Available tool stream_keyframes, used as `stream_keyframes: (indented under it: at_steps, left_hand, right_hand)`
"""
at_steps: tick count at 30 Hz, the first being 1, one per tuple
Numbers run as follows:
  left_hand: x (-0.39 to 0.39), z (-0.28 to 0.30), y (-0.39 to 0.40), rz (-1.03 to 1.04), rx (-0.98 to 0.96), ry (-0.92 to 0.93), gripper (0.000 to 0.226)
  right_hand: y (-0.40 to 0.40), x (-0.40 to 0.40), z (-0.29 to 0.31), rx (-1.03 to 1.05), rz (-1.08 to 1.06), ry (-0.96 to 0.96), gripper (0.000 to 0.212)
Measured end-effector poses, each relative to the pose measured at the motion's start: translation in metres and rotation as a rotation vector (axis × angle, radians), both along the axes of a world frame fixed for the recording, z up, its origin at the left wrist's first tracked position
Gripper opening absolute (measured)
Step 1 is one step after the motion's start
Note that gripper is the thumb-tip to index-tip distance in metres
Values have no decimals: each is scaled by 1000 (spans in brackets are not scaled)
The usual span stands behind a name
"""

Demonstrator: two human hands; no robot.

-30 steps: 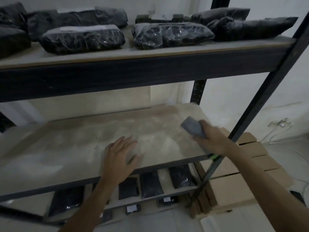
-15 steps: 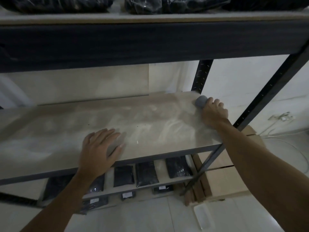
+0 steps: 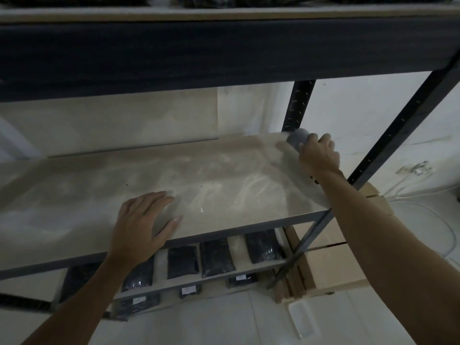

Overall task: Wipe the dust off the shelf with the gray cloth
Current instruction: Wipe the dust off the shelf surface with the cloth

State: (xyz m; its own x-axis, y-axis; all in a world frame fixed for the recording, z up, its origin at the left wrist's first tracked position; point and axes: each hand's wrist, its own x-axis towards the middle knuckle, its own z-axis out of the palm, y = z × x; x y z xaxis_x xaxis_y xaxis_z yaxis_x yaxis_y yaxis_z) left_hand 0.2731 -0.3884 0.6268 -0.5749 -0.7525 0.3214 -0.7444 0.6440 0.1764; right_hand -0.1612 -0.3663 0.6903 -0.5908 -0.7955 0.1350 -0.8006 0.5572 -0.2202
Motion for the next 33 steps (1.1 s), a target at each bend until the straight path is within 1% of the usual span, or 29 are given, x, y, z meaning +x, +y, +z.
stream_keyframes:
  at_steps: [2,5,6,8,10,13,15,17,19,20,21,23,27,29,31,33]
  left_hand:
    - [0,-2,0,-2,7,14,60]
    - [1,-4,1,-5,-13,43,56]
    - [2,-5,1,-1,-19,47,55]
    - [2,-6,0,9,-21,50,53]
    - [3,-7,-2,12,-20,46,51]
    - [2,-8,-3,17,-14,22,51]
    - [2,-7,-3,22,-13,12,51]
    - [1,-6,-1,27,-12,15,51]
    - [1,-5,0,30,-14,20,51]
    - [1,-5,1,29,-14,23,51]
    - [1,-5,1,29,-12,26,51]
    - [1,-5,1,34,-6,27,51]
    - [1,-5,1,29,-3,34,52]
    - [1,-5,1,31,-11,44,52]
    - [1,-5,-1,32,-9,44,52]
    - [1,-6,-1,28,-12,46,52]
  right_hand:
    - [8,4,-15,56,-2,15,45]
    - [22,14,-27,55,123,140,44]
    - [26,19,-26,65,168,149,43]
    - [35,33,-26,85,263,116,43]
    - [47,51,-27,80,382,70,47]
    - [52,57,-22,94,524,-49,48]
    - [39,45,-13,29,465,-77,44]
    - [24,29,-7,-58,277,-43,41]
    - [17,21,-9,-18,122,-24,43]
    - [18,22,-13,36,103,-3,45]
    - [21,26,-18,69,126,34,46]
    - [28,41,-26,50,238,92,47]
    - [38,76,-31,58,432,46,51]
    - [41,76,-29,59,534,2,50]
    - [33,59,-20,14,500,-69,49]
    - [15,33,-13,-63,327,-72,46]
